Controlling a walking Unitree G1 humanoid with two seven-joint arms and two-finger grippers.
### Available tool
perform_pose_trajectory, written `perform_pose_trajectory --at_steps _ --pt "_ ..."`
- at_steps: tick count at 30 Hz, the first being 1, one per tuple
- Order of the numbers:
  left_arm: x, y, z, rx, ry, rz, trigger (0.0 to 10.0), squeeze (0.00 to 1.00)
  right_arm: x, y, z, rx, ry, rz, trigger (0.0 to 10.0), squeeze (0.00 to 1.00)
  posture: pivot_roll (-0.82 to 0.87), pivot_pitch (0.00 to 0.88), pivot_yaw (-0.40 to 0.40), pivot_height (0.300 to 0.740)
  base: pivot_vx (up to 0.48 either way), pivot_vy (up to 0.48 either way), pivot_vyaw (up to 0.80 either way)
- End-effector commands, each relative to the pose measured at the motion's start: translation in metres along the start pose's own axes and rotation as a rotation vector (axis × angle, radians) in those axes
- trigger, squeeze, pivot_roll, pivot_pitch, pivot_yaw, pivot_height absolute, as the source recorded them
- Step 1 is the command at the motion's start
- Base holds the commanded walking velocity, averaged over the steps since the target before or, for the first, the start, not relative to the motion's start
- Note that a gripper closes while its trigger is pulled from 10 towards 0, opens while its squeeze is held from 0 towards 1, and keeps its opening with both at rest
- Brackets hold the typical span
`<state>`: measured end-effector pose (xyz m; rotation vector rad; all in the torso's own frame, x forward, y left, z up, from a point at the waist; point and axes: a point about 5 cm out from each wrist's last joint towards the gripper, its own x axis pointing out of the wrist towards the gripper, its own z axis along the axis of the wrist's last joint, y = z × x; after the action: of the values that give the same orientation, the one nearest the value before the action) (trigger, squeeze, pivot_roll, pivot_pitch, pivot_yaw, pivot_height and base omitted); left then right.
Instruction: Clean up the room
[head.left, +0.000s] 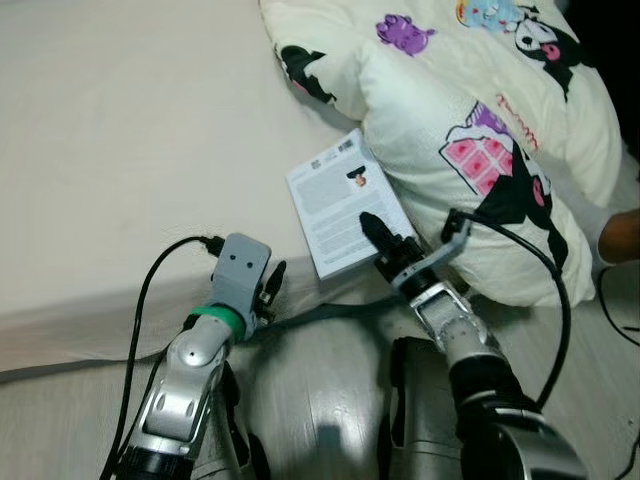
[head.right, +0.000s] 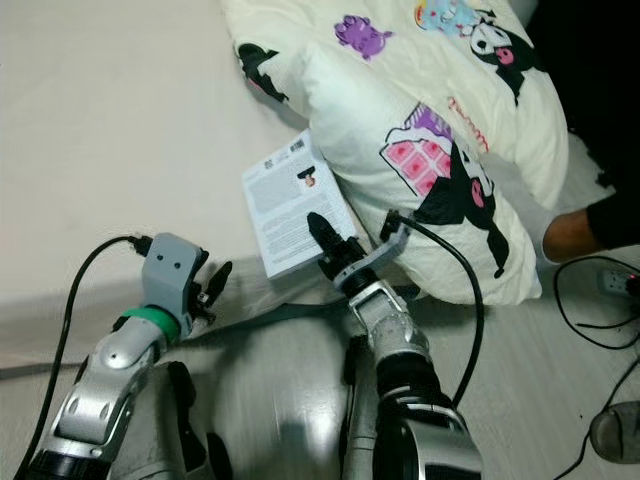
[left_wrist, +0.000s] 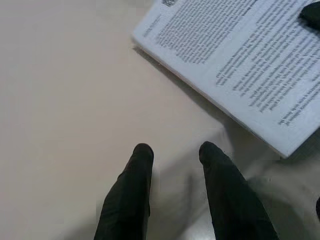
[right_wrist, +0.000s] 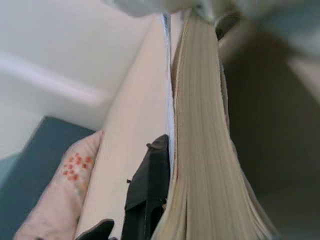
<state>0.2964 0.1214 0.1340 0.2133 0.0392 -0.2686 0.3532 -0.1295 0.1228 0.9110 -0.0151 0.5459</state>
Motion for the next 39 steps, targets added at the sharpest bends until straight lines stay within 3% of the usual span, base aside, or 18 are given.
perform_pose_trajectory --at_steps 1,3,4,5,6,7,8,9,10,13,16,22,26,39 --pt "0.001 0.001 -0.005 -0.01 0.009 0.014 10.0 0.0 0.001 0.01 0.011 -0.1 -0.013 0.046 0.0 0.0 -0.12 0.142 0.071 0.5 0.0 0.0 0.0" --pt "0.001 0.001 -0.005 -0.01 0.009 0.014 10.0 0.0 0.001 0.01 0.011 -0.1 -0.013 0.046 0.0 0.0 -0.12 0.142 0.071 0.5 0.0 0.0 0.0" --pt "0.007 0.003 0.003 -0.023 -0.025 0.034 10.0 0.0 0.002 0.023 0.026 -0.256 -0.025 0.089 0.0 0.0 -0.14 0.112 0.059 0.5 0.0 0.0 0.0" --pt "0.007 0.003 0.003 -0.023 -0.025 0.034 10.0 0.0 0.002 0.023 0.026 -0.256 -0.025 0.089 0.0 0.0 -0.14 0.112 0.059 0.5 0.0 0.0 0.0" --pt "0.012 0.006 0.014 -0.047 -0.065 0.056 10.0 0.0 0.004 0.038 0.042 -0.42 -0.055 0.119 0.0 0.0 -0.15 0.091 0.046 0.5 0.0 0.0 0.0" --pt "0.016 0.011 0.025 -0.072 -0.105 0.078 10.0 0.0 0.004 0.053 0.056 -0.576 -0.098 0.135 0.7 0.0 -0.15 0.081 0.04 0.5 0.0 0.0 0.0" --pt "0.019 0.013 0.032 -0.087 -0.129 0.091 10.0 0.0 0.003 0.062 0.063 -0.667 -0.128 0.14 0.7 0.0 -0.16 0.071 0.034 0.5 0.0 0.0 0.0" --pt "0.019 0.013 0.032 -0.087 -0.129 0.091 10.0 0.0 0.003 0.062 0.063 -0.667 -0.128 0.14 0.7 0.0 -0.16 0.071 0.034 0.5 0.0 0.0 0.0" --pt "0.021 0.02 0.042 -0.125 -0.162 0.124 10.0 0.0 -0.001 0.07 0.074 -0.785 -0.166 0.123 10.0 0.0 -0.16 0.059 0.023 0.5 0.0 0.0 0.0" --pt "0.021 0.028 0.047 -0.137 -0.183 0.159 10.0 0.0 -0.005 0.071 0.073 -0.843 -0.155 0.113 10.0 0.0 -0.16 0.046 0.005 0.5 0.0 0.0 0.0" --pt "0.017 0.054 0.059 -0.141 -0.24 0.275 10.0 0.0 -0.013 0.075 0.059 -0.928 -0.093 0.136 10.0 0.0 -0.16 0.033 -0.028 0.5 0.0 0.0 0.0" --pt "0.01 0.071 0.065 -0.127 -0.274 0.351 10.0 0.0 -0.001 0.092 0.061 -1.033 -0.131 0.191 10.0 0.0 -0.13 0.023 -0.056 0.51 0.0 0.0 0.0" --pt "0.008 0.07 0.068 -0.132 -0.286 0.356 10.0 0.0 0.004 0.096 0.068 -1.081 -0.192 0.152 10.0 0.0 -0.12 0.022 -0.056 0.53 0.0 0.0 0.0" --pt "0.015 0.055 0.073 -0.135 -0.294 0.298 10.0 0.0 -0.004 0.089 0.07 -1.107 -0.224 0.083 10.0 0.0 -0.13 0.023 -0.02 0.57 0.0 0.0 0.0"
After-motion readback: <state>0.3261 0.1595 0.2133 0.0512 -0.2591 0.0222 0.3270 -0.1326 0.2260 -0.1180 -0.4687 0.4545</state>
